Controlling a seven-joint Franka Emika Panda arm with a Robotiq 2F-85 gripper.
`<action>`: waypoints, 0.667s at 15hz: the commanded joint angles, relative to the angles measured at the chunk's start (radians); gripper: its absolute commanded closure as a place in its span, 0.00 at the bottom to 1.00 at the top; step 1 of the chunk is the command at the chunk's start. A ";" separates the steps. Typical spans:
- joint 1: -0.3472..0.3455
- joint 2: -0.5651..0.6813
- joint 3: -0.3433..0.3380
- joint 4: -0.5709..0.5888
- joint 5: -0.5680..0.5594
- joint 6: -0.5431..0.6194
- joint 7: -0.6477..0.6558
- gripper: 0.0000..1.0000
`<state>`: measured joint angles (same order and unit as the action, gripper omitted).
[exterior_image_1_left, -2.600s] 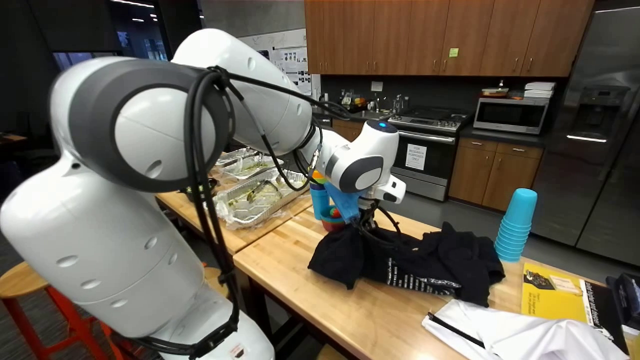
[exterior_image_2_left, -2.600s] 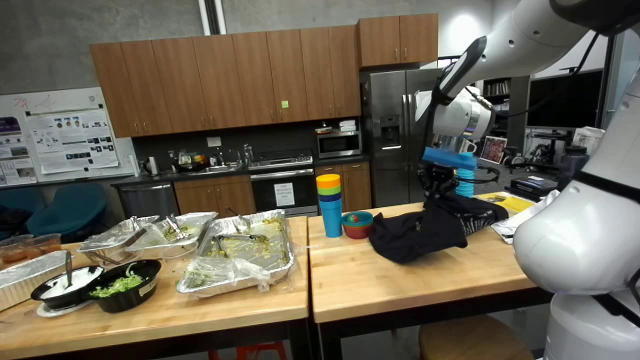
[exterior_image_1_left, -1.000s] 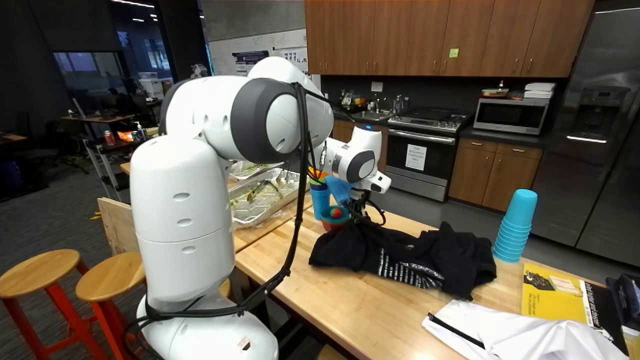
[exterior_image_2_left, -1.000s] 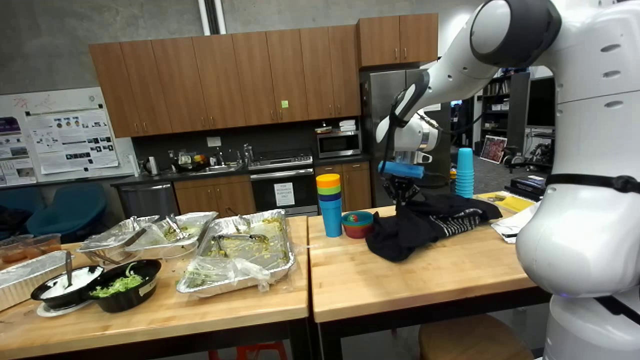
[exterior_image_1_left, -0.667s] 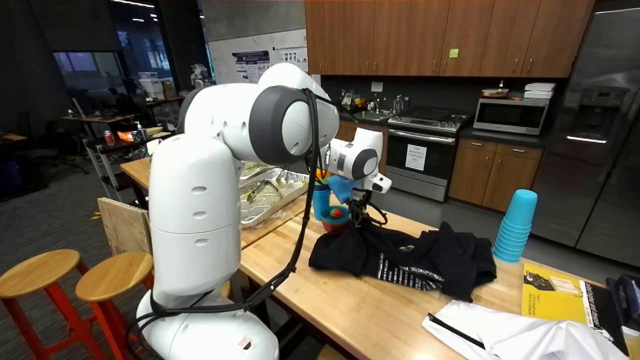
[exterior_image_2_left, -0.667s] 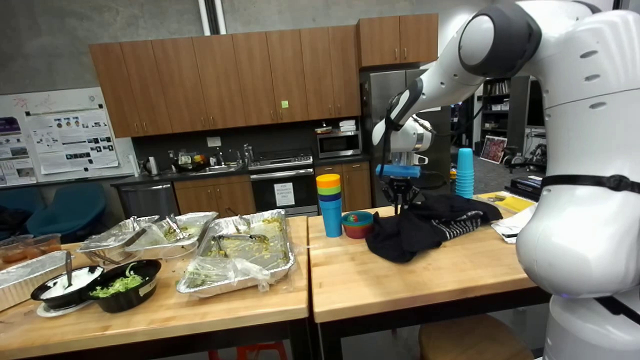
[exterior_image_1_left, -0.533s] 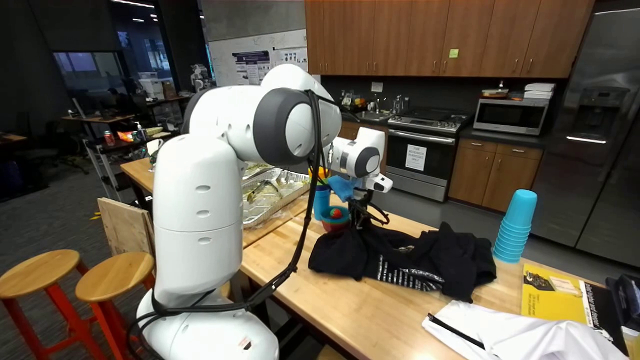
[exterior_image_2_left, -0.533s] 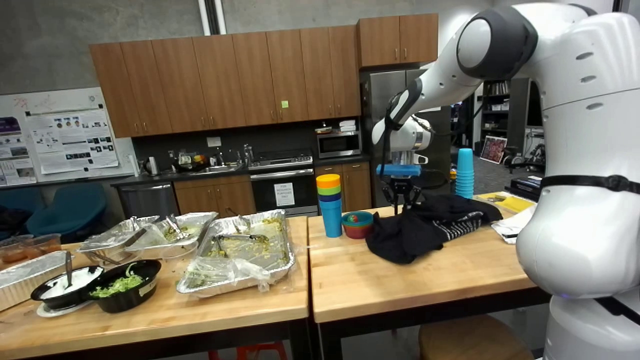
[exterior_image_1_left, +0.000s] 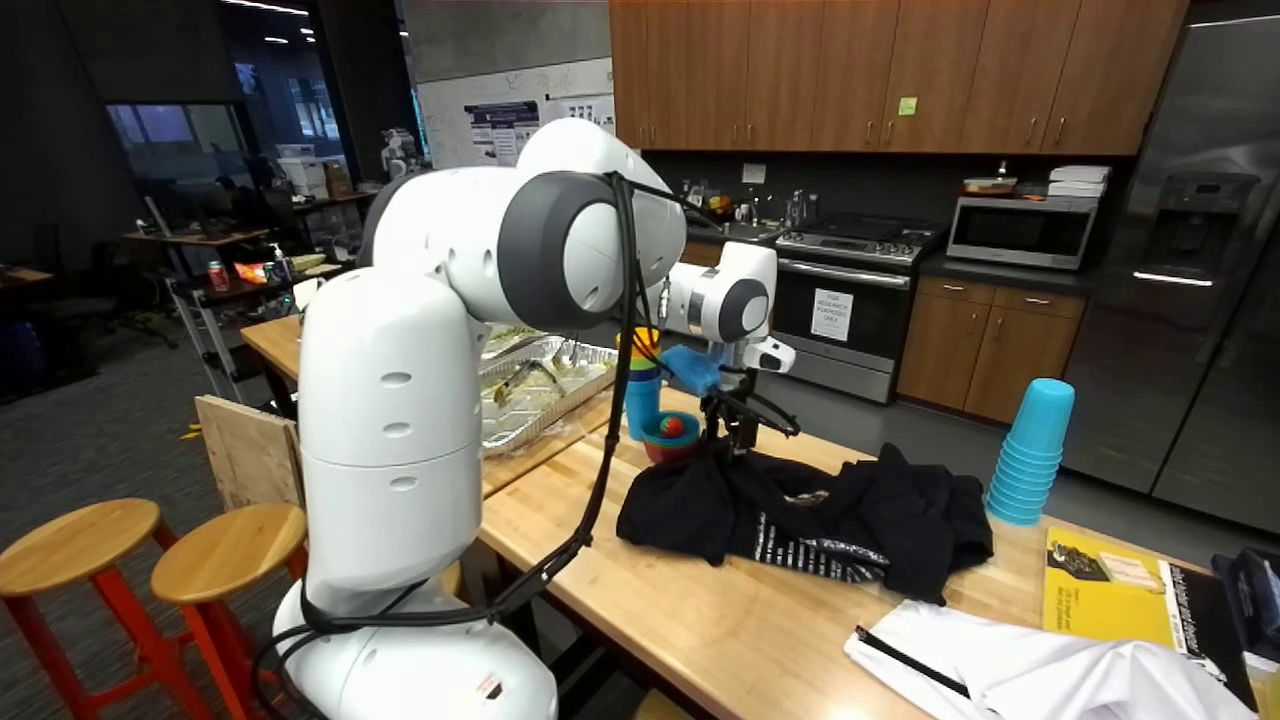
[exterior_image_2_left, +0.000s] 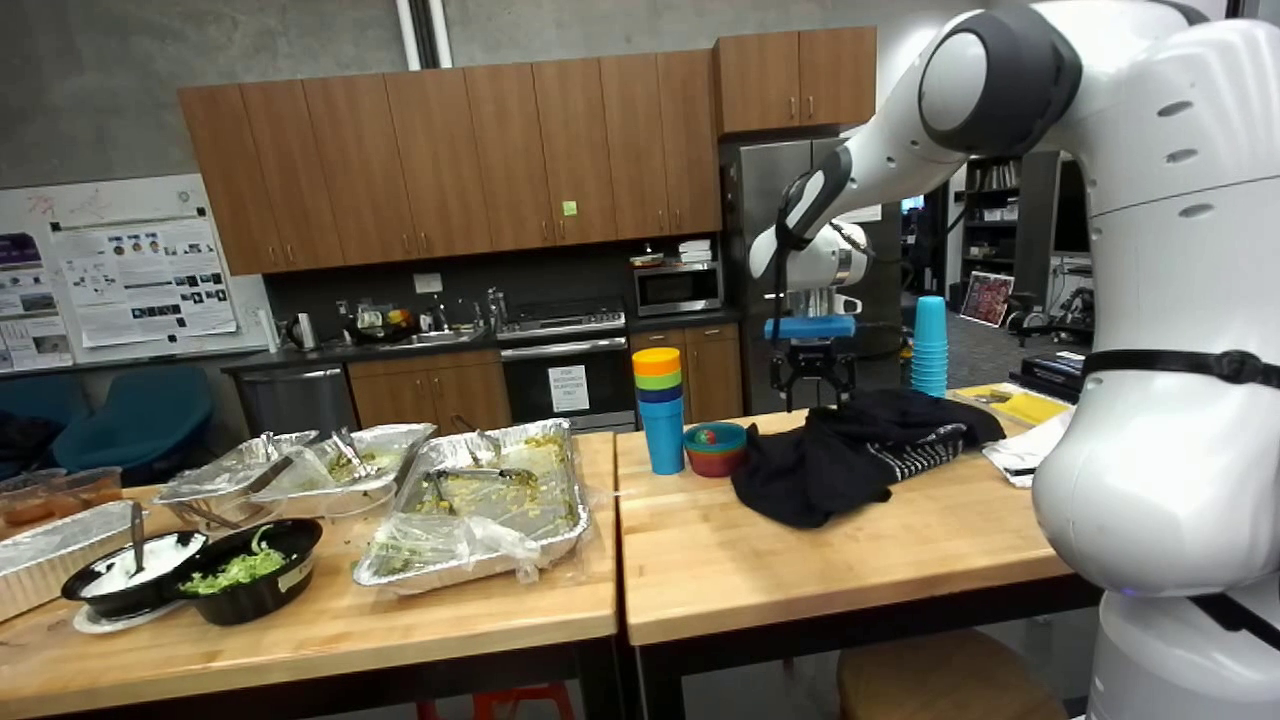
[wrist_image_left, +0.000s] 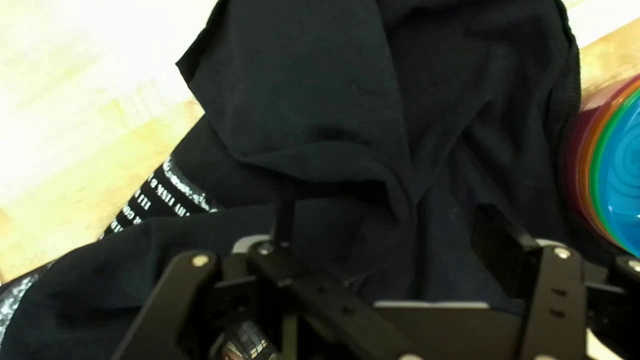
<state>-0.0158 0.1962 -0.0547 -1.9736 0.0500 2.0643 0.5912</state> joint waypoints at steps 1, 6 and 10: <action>-0.006 -0.071 -0.012 -0.030 -0.010 -0.041 -0.071 0.00; -0.050 -0.180 -0.041 -0.124 -0.037 -0.189 -0.276 0.00; -0.098 -0.283 -0.073 -0.274 -0.117 -0.126 -0.445 0.00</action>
<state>-0.0874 0.0182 -0.1092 -2.1208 -0.0263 1.8964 0.2548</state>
